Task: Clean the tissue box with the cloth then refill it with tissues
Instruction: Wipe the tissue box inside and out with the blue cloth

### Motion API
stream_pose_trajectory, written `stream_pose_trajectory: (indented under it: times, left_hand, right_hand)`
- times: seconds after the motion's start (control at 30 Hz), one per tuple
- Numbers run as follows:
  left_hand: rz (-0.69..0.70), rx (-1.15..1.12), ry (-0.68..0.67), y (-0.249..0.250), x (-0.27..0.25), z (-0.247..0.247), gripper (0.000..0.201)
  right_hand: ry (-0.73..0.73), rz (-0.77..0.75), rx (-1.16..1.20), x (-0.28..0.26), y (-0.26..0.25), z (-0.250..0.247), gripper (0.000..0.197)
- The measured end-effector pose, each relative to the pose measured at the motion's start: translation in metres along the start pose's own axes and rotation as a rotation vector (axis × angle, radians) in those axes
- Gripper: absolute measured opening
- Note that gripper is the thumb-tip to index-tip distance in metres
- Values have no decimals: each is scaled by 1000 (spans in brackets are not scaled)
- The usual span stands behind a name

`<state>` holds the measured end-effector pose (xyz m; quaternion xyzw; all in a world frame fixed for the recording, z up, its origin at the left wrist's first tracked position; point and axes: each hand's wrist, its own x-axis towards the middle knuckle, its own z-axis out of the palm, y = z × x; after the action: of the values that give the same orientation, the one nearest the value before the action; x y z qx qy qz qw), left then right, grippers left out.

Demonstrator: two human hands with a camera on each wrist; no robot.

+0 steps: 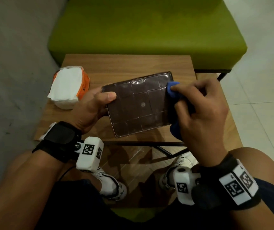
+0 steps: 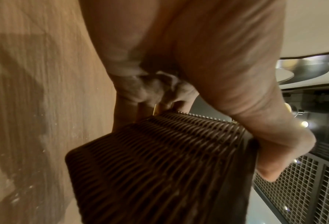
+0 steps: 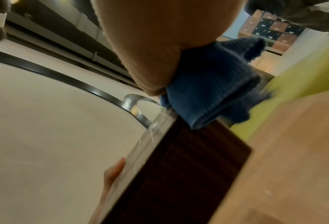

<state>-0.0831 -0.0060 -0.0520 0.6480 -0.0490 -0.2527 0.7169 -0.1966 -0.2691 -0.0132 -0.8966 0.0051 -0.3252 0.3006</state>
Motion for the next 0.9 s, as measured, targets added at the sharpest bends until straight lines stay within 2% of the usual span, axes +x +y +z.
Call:
stream_pose_trajectory:
  times: [0.1,0.2,0.3,0.37,0.4,0.5,0.57,0.6,0.7,0.77,0.83,0.9]
  left_hand:
    - [-1,39,6,-3,2,1,75]
    - [33,31,17,-1,5,4,73]
    - [57,30,33,4,9,5,75]
    - [56,20,40,6,9,6,78]
    - [57,17,38,5,8,7,79]
    - [62,8,12,3,5,9,78]
    - [56,-3,3,2,5,13,77]
    - [55,-5,0,3,5,15,75]
    - [73,29,-32,1,6,18,65]
    - [78,46,-39,0,5,16,61]
    - [60,21,-15,1,3,15,66]
    - [50,6,-4,2,2,16,70]
  right_hand:
    - [7,18,26,25,-6,8,24]
    - [16,11,19,36,-17,19,23]
    - [-179,-121,-20,21,-33,28,27]
    - [-226,-187,-8,13,-34,29,28]
    - [-181,-164,0,15,-30,29,28]
    - [90,40,-1,31,-15,28,27]
    - [131,101,7,33,-22,31,27]
    - [90,73,15,29,-31,35,27]
    - [-151,-129,45,8,-55,44,27]
    - [-223,-215,24,5,-53,43,28]
    - [-150,-176,-12,12,-39,40,29]
    - [12,-17,-18,23,-25,36,30]
